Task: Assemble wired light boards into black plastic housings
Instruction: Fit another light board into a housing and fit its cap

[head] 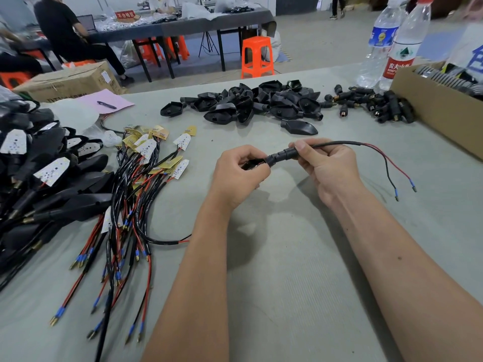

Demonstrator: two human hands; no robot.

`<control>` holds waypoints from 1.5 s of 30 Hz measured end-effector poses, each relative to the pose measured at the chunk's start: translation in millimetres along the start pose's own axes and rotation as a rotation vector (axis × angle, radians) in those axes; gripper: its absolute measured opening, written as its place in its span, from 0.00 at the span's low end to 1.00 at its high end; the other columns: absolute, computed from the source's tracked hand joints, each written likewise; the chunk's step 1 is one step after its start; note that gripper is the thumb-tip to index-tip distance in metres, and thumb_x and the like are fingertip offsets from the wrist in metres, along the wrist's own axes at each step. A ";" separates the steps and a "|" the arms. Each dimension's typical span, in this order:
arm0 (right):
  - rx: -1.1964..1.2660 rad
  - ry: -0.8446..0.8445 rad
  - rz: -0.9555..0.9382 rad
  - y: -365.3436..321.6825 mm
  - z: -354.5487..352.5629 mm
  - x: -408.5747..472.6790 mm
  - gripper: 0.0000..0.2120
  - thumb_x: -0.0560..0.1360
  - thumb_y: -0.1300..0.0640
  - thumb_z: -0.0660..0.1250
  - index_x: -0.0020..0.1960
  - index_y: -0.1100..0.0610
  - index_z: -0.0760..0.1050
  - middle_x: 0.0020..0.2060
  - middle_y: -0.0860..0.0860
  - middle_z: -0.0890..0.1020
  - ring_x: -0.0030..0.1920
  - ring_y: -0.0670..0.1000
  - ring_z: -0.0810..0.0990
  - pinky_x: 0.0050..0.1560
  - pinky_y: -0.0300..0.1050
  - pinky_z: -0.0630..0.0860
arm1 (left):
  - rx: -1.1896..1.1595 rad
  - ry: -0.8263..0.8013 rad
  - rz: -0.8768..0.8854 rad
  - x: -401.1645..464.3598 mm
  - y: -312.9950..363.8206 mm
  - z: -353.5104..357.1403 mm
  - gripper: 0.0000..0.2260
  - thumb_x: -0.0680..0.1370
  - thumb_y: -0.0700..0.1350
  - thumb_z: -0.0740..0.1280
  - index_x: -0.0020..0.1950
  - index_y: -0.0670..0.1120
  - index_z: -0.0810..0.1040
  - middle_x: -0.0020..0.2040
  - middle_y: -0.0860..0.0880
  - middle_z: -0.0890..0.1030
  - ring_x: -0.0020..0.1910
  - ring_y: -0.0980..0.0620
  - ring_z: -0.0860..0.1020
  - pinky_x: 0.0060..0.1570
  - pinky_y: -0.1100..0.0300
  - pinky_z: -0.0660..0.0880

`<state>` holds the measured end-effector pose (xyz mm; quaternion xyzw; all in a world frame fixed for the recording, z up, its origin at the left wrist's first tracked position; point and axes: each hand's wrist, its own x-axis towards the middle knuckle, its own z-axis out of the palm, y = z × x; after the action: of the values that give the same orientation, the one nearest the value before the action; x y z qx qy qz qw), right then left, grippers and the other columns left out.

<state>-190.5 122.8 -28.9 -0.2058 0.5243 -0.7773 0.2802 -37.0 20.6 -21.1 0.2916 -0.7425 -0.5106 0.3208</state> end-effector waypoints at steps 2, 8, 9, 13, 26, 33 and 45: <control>-0.022 -0.019 -0.018 -0.4 0.0 0.0 0.03 0.75 0.66 0.75 0.45 0.59 0.83 0.42 0.56 0.88 0.44 0.50 0.86 0.47 0.38 0.80 | 0.046 0.015 0.023 1.5 -2.0 -0.3 0.06 0.68 0.43 0.70 0.42 0.51 0.85 0.34 0.49 0.81 0.34 0.50 0.77 0.41 0.44 0.80; -0.099 -0.087 -0.112 -2.7 0.5 -1.5 0.08 0.74 0.68 0.75 0.41 0.56 0.83 0.41 0.57 0.88 0.46 0.52 0.88 0.49 0.38 0.80 | 0.052 -0.001 0.043 -0.7 -3.1 -0.3 0.04 0.67 0.45 0.70 0.40 0.51 0.84 0.32 0.50 0.80 0.31 0.50 0.75 0.35 0.52 0.74; -0.118 -0.111 -0.126 -2.9 0.9 -2.6 0.10 0.74 0.68 0.75 0.40 0.54 0.83 0.41 0.57 0.88 0.46 0.53 0.88 0.49 0.39 0.81 | 0.040 -0.018 0.041 -1.1 -3.4 -0.1 0.04 0.68 0.44 0.71 0.40 0.50 0.84 0.32 0.48 0.80 0.31 0.49 0.75 0.34 0.52 0.74; -0.165 -0.142 -0.143 -1.0 2.5 -5.4 0.11 0.72 0.67 0.77 0.38 0.53 0.84 0.42 0.59 0.88 0.46 0.56 0.88 0.51 0.42 0.81 | 0.005 -0.057 0.045 -0.5 -6.2 0.4 0.02 0.70 0.44 0.72 0.40 0.49 0.85 0.32 0.47 0.80 0.31 0.49 0.76 0.34 0.54 0.75; -0.127 -0.099 0.009 7.4 1.1 -0.5 0.06 0.69 0.61 0.81 0.42 0.60 0.84 0.42 0.59 0.87 0.43 0.54 0.86 0.47 0.43 0.82 | -0.046 -0.062 0.068 2.7 -11.9 -0.6 0.02 0.70 0.41 0.73 0.40 0.47 0.85 0.31 0.46 0.80 0.30 0.48 0.75 0.34 0.55 0.73; 0.109 -0.128 0.096 6.4 1.9 -2.4 0.07 0.80 0.64 0.70 0.50 0.68 0.82 0.49 0.62 0.87 0.53 0.60 0.87 0.49 0.41 0.82 | -0.119 -0.033 0.014 4.1 -10.7 -3.7 0.02 0.73 0.40 0.73 0.42 0.45 0.85 0.33 0.45 0.80 0.33 0.48 0.76 0.37 0.52 0.75; -0.051 -0.100 0.022 10.5 6.3 -2.4 0.04 0.78 0.61 0.73 0.47 0.62 0.83 0.40 0.57 0.87 0.41 0.53 0.86 0.41 0.41 0.81 | -0.135 -0.060 -0.019 2.0 -9.3 -1.3 0.02 0.74 0.41 0.76 0.45 0.45 0.86 0.37 0.45 0.82 0.36 0.49 0.79 0.43 0.51 0.78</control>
<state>-182.6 116.8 -36.4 -0.2459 0.5316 -0.7492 0.3093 -36.3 15.4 -29.2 0.2610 -0.7127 -0.5711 0.3126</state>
